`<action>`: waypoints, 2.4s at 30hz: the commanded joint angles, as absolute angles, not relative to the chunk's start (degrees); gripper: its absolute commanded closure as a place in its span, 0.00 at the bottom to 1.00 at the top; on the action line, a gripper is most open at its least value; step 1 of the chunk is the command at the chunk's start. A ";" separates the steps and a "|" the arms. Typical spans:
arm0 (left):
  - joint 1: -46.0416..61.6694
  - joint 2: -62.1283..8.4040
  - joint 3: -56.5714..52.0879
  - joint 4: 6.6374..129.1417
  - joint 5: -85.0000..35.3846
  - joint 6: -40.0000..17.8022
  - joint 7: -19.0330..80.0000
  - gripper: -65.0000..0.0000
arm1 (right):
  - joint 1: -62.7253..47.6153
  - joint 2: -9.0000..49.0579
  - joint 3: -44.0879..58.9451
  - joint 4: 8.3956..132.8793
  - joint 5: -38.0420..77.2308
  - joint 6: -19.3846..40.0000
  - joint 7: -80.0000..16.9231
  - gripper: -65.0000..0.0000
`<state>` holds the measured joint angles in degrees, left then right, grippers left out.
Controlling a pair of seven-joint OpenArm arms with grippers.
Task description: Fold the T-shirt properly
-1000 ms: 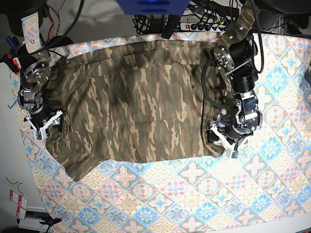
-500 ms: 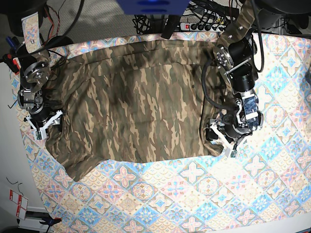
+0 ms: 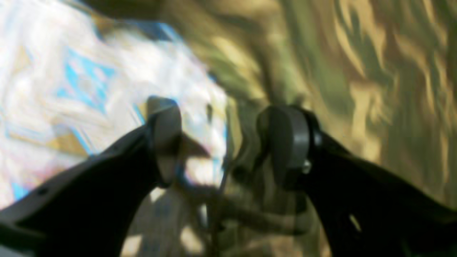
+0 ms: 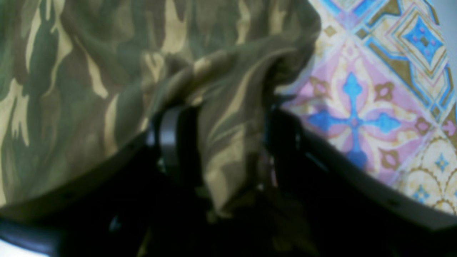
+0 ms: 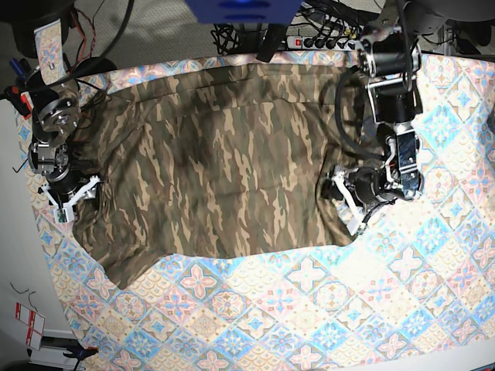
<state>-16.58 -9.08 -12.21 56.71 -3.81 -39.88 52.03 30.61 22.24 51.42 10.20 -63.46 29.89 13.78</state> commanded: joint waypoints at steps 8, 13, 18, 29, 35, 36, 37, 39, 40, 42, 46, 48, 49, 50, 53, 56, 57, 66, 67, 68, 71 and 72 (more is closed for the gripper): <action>-15.34 -15.34 -10.86 59.38 -13.05 -40.00 51.56 0.44 | 30.73 22.64 51.12 10.15 -66.51 29.32 9.45 0.48; -18.59 -16.48 -10.68 46.81 -13.58 -40.00 45.76 0.44 | 30.73 22.64 51.12 10.15 -66.51 29.32 9.45 0.48; -20.70 -15.52 -10.77 42.33 -13.85 -40.00 43.30 0.44 | 30.55 22.64 51.12 10.15 -66.51 29.32 9.36 0.48; -26.51 -11.12 -6.90 43.03 -18.95 -40.00 47.69 0.44 | 30.46 22.64 51.03 10.15 -66.59 29.32 9.36 0.48; -25.98 -7.96 -1.71 43.03 -19.03 -40.00 47.78 0.44 | 30.46 22.64 51.03 10.15 -66.59 29.32 9.27 0.48; -25.80 -7.34 -1.80 43.03 -18.95 -40.00 47.78 0.44 | 30.46 22.64 51.03 10.15 -66.59 29.32 9.27 0.48; -25.45 -6.99 -1.89 43.03 -18.86 -40.00 47.60 0.44 | 30.46 22.64 51.03 10.15 -66.59 29.32 9.27 0.48; -25.27 -6.81 -1.71 42.95 -18.42 -40.00 47.43 0.44 | 30.55 22.64 51.03 10.15 -66.59 29.32 9.27 0.48; -25.27 -6.81 -1.71 42.86 -18.42 -40.00 47.43 0.44 | 30.55 22.64 51.03 10.15 -66.59 29.32 9.27 0.48; -25.27 -7.16 -1.71 42.86 -18.42 -40.00 47.43 0.45 | 30.64 22.64 51.03 10.15 -66.59 29.32 9.36 0.48; -25.01 -9.01 -2.07 42.86 -18.42 -40.00 47.43 0.50 | 30.64 22.64 51.03 10.15 -66.59 29.32 9.63 0.48; -24.92 -9.71 -2.15 42.86 -18.59 -40.00 47.43 0.62 | 30.73 22.64 51.03 10.15 -66.59 29.32 9.63 0.49; -24.84 -9.80 -2.15 42.86 -18.42 -40.00 47.43 0.70 | 30.73 22.64 51.03 10.15 -66.59 29.23 9.63 0.49; -24.57 -9.98 -2.15 42.86 -18.42 -40.00 47.43 0.76 | 30.73 22.64 51.03 10.15 -66.42 29.23 9.71 0.49; -23.43 -11.03 -1.71 43.03 -18.42 -40.00 47.43 0.84 | 31.69 22.64 51.30 11.82 -66.33 29.23 10.95 0.49; -23.16 -11.21 -1.63 43.12 -18.33 -40.00 47.43 0.83 | 31.96 22.55 51.38 15.25 -65.19 29.23 11.65 0.49; -22.73 -11.21 -1.63 43.12 -18.33 -40.00 47.43 0.83 | 31.96 22.55 51.38 16.22 -63.78 29.23 11.65 0.49; -22.11 -11.21 -1.89 43.12 -13.23 -40.00 47.43 0.83 | 31.96 22.73 51.12 18.42 -59.30 29.49 11.47 0.48; -22.11 -11.21 -1.98 43.12 -13.23 -40.00 47.43 0.83 | 31.96 22.73 51.12 18.42 -59.30 29.49 11.47 0.49; -22.11 -11.21 -2.07 43.12 -13.23 -40.00 47.43 0.83 | 31.96 22.73 51.12 18.42 -59.30 29.49 11.47 0.50; -22.11 -11.21 -2.07 43.21 -13.32 -40.00 47.43 0.84 | 31.96 22.64 51.03 18.42 -59.30 29.58 11.74 0.64; -22.11 -11.12 -2.07 43.38 -13.32 -40.00 47.43 0.84 | 31.96 22.64 51.03 18.42 -59.30 29.58 11.74 0.75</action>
<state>-21.74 -10.90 -2.09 42.98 -15.22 -40.36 45.21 30.33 21.50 51.09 17.63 -59.92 29.71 10.28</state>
